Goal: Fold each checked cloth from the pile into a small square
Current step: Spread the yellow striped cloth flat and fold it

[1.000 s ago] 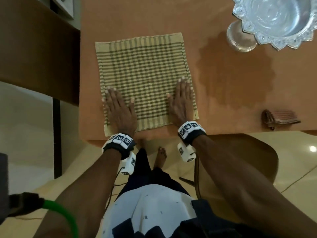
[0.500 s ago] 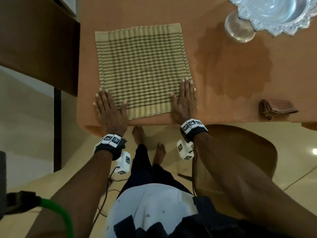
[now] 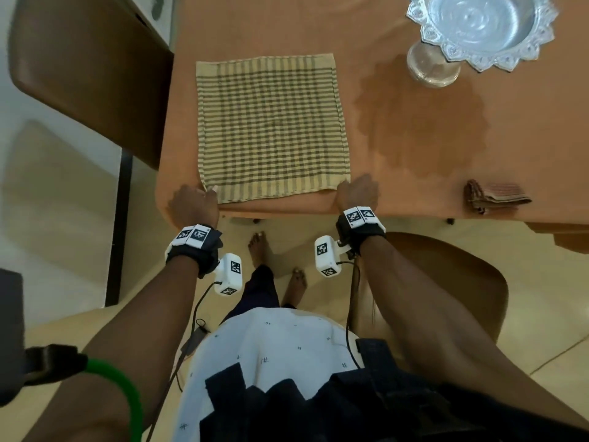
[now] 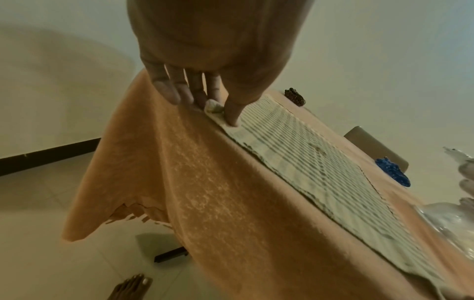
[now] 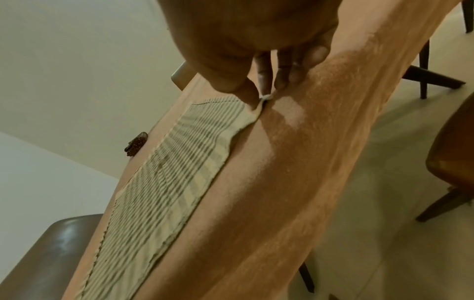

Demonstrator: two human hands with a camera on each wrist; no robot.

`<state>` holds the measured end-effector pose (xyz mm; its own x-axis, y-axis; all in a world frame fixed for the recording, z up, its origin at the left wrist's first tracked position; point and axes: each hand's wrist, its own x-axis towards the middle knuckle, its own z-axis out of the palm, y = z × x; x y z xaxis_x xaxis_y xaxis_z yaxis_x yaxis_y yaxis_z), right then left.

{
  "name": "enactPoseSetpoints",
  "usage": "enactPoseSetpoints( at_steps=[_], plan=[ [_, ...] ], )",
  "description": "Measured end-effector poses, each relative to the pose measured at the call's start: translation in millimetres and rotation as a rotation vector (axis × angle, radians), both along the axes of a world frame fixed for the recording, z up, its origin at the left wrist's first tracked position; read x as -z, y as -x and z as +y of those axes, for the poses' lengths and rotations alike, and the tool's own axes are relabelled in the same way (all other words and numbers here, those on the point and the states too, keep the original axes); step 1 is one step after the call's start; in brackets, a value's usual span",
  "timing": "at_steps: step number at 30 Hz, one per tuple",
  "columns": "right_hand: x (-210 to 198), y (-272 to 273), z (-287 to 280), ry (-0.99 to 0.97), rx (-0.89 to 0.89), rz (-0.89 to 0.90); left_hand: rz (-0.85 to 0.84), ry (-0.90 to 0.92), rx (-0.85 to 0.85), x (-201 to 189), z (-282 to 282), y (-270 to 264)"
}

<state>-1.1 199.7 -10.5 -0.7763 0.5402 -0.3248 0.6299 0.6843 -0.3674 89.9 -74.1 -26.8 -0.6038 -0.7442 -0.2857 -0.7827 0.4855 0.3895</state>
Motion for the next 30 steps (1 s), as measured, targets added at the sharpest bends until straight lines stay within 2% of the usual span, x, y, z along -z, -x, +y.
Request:
enactPoseSetpoints(
  at_steps=[5,8,16,19,21,25,27,30],
  plan=[
    [-4.0,2.0,9.3,0.063,-0.054,-0.015,0.07,-0.098,-0.071,-7.8,3.3,-4.1],
    [-1.1,3.2,15.3,0.124,-0.097,0.004,0.089,-0.095,-0.049,-11.3,3.3,-2.8],
    [-12.2,-5.7,10.6,0.01,-0.166,0.059,0.233,-0.108,-0.103,-8.3,8.8,-4.9],
    [-7.9,-8.6,11.2,0.071,-0.186,0.104,0.252,-0.107,-0.093,-5.2,10.3,-5.5],
    [-6.8,-7.9,15.6,0.135,-0.157,0.147,0.263,-0.098,-0.065,-5.0,9.1,-6.8],
    [-4.3,-7.7,23.3,0.229,-0.088,0.201,0.295,0.044,0.078,-5.9,7.0,-13.9],
    [-3.5,-6.9,19.3,0.271,-0.078,0.197,0.297,0.025,0.129,-4.6,6.5,-13.4],
    [-7.2,-16.2,25.9,0.329,-0.089,0.183,0.212,-0.041,0.179,-8.0,2.4,-10.9]
  ],
)
